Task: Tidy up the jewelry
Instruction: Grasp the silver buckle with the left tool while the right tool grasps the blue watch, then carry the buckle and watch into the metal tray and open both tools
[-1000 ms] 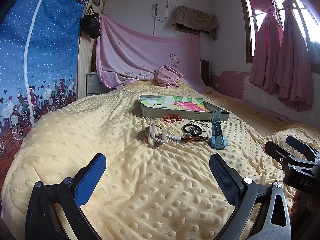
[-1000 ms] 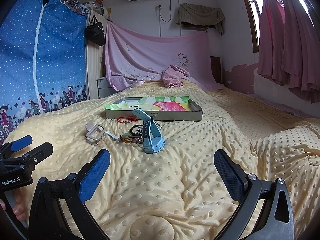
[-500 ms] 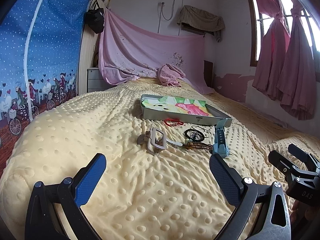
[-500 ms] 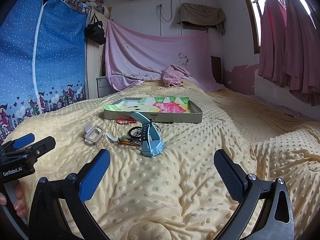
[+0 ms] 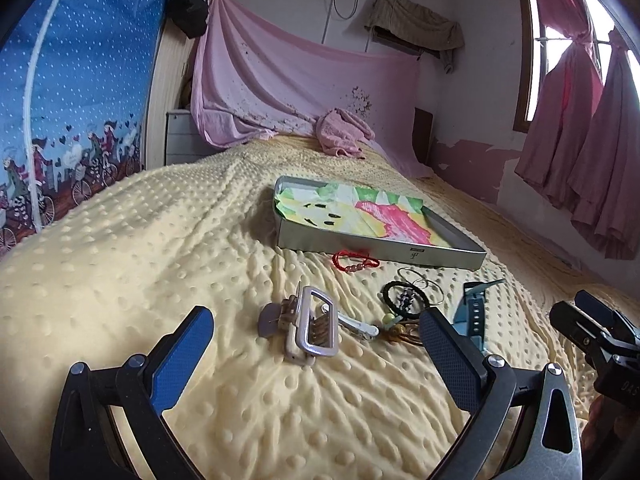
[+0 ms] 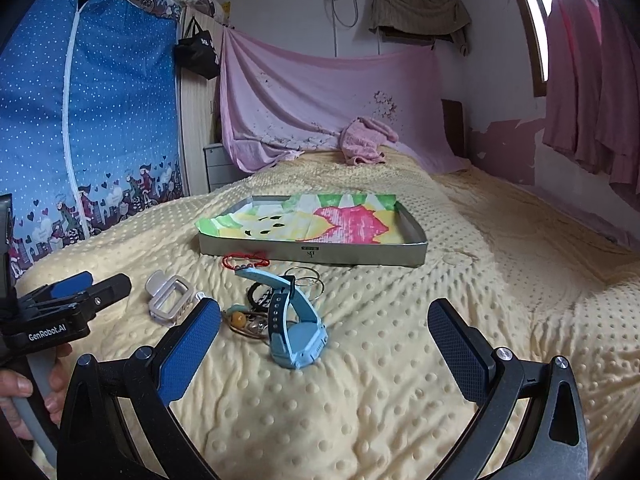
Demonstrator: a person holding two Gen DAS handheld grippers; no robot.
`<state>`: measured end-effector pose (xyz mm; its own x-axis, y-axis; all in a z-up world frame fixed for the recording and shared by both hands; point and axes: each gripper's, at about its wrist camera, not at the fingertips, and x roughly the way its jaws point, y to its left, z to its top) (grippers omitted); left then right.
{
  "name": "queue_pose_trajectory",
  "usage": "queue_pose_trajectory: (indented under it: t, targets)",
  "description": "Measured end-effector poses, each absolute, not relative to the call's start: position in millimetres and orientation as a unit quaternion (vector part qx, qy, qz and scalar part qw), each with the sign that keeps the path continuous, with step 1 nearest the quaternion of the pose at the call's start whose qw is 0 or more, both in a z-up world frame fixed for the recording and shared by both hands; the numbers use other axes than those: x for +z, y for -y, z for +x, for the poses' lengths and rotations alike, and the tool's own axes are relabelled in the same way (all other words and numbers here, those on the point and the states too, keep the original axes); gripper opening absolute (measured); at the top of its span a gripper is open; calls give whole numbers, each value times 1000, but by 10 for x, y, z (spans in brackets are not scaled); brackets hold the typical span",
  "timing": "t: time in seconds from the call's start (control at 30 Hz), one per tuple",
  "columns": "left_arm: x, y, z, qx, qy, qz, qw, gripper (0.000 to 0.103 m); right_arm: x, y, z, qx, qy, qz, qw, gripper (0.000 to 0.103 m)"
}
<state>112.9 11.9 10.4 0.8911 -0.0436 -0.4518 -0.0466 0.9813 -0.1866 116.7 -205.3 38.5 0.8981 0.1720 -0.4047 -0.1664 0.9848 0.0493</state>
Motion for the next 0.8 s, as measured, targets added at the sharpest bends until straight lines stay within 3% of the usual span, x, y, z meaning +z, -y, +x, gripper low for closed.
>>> queue_pose_trajectory:
  t: [0.2,0.37,0.43,0.57,0.73,0.8]
  targets:
    - [-32,-196,1448,4,-267,-111,957,90,206,1987,1523,120,-239,33,963,101]
    - [-142,-250,1588,-7,-288,-135,948,65,28,1899,1660,134,-272,32,952,79]
    - [-174,-263,1623,-14,-293,-142,945,49,-19,1870,1692,137,-281,29,949,69]
    - [-210,-274,1638,-23,-294,-149,944,41,-130,1851,1792,140,-306,32,941,63]
    - [-223,-292,1650,-31,-295,-155,942,19,-254,1829,1918,143,-336,43,930,49]
    - [-229,-294,1653,-33,-296,-157,942,19,-280,1806,1930,142,-342,41,928,47]
